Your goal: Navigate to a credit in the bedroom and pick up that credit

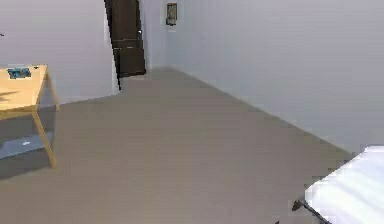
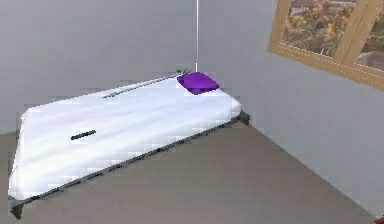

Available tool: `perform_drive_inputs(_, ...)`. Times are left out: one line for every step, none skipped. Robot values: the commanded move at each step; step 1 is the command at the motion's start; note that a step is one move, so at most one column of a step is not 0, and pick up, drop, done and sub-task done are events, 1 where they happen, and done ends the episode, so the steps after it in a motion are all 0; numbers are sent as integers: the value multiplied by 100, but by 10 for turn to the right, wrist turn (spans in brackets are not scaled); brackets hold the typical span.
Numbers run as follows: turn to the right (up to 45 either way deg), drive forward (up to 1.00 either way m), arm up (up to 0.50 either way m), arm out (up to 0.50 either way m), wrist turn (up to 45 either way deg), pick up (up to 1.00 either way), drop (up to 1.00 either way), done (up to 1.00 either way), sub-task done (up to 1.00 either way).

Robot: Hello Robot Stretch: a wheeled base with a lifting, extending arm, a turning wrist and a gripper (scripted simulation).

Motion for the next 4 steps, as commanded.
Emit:
perform_drive_inputs(-240,0,0,0,0,0,0,0,0)
perform_drive_inputs(0,100,0,0,0,0,0,0,0)
perform_drive_inputs(0,90,0,0,0,0,0,0,0)
perform_drive_inputs(-60,0,0,0,0,0,0,0,0)
